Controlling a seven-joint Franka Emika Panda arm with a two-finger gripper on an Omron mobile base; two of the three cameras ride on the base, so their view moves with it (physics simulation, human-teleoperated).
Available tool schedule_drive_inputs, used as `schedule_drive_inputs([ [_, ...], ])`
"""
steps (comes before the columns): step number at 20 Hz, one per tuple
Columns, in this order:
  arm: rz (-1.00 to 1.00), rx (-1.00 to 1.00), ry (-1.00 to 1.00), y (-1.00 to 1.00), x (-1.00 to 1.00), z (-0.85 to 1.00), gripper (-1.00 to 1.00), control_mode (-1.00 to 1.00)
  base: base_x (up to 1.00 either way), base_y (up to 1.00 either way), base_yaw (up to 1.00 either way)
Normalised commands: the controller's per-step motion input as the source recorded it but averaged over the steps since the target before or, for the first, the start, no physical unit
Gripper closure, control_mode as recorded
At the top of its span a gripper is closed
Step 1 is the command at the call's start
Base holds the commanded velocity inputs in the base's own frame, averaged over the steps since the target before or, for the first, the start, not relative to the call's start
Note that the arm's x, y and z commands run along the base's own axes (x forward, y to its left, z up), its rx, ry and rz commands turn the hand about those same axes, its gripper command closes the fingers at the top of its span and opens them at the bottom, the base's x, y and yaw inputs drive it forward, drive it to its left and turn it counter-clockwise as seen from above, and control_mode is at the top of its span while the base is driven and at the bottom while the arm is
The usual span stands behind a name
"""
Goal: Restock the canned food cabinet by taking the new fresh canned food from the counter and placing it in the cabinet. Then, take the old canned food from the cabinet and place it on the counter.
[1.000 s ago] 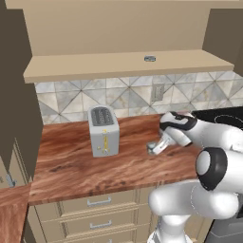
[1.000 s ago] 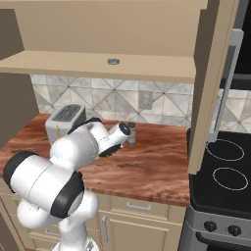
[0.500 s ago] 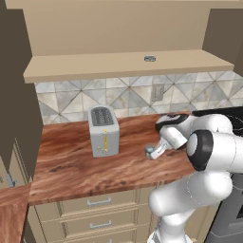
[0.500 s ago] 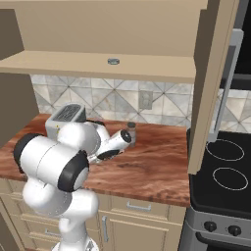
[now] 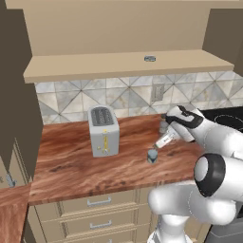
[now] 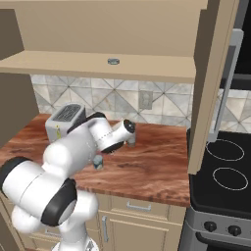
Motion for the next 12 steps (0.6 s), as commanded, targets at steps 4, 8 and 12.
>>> schedule_drive_inputs([
  [4, -0.07, 0.00, -0.10, 0.18, -0.55, 0.98, -1.00, -1.00, 0.00, 0.00, 0.00],
  [8, -0.09, 0.00, -0.13, 0.65, -1.00, 1.00, -1.00, -1.00, 0.00, 0.00, 0.00],
  [12, -0.08, 0.00, -0.18, 0.87, -1.00, 1.00, -1.00, -1.00, 0.00, 0.00, 0.00],
])
